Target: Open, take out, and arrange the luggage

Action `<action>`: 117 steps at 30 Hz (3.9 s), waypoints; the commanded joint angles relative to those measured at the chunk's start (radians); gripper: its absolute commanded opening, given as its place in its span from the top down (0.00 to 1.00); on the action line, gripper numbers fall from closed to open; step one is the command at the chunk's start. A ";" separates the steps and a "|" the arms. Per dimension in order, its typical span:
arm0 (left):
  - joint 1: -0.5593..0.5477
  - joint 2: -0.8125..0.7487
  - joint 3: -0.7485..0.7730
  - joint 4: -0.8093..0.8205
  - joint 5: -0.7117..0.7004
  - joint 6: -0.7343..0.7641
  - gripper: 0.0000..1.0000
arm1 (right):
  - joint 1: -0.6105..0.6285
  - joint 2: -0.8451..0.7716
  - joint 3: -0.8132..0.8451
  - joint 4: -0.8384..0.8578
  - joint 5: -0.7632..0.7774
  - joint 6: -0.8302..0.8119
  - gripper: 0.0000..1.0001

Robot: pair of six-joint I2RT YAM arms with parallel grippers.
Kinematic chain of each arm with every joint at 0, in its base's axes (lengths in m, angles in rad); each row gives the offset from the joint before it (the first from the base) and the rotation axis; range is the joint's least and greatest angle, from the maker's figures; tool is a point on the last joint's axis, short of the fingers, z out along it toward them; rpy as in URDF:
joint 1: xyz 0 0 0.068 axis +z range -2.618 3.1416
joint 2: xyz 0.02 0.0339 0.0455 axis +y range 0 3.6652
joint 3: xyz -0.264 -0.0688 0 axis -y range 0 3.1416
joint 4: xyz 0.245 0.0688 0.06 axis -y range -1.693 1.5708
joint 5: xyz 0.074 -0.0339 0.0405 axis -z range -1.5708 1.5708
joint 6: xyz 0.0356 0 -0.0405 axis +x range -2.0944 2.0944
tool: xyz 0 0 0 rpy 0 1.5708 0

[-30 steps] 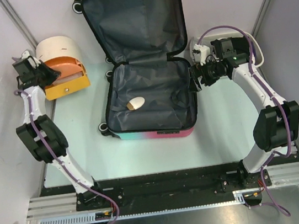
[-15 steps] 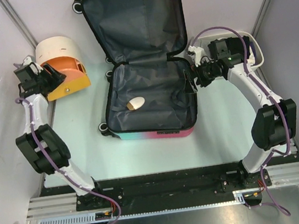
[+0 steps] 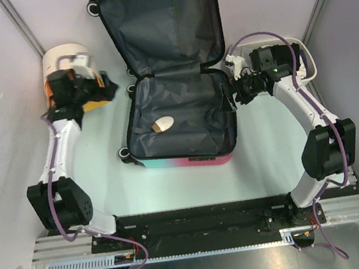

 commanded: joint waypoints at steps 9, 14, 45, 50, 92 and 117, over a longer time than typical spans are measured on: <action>-0.452 0.141 -0.115 -0.279 -0.039 0.544 0.11 | -0.021 -0.042 0.006 0.012 -0.007 -0.013 0.00; -0.481 0.303 -0.028 -0.281 -0.106 0.523 0.04 | -0.025 -0.052 -0.003 0.010 -0.010 -0.013 0.00; -0.495 0.528 0.147 -0.282 -0.152 0.478 0.51 | -0.057 -0.061 -0.019 0.021 -0.026 -0.004 0.00; -0.493 0.405 0.156 -0.282 -0.128 0.469 0.65 | -0.057 -0.065 -0.020 0.016 -0.020 -0.008 0.00; 0.223 0.463 0.699 -0.285 -0.030 0.210 0.29 | -0.039 -0.045 -0.012 0.016 -0.027 -0.010 0.00; 0.229 0.144 0.247 -0.278 0.000 0.055 0.54 | -0.021 -0.012 0.011 0.035 -0.017 -0.004 0.00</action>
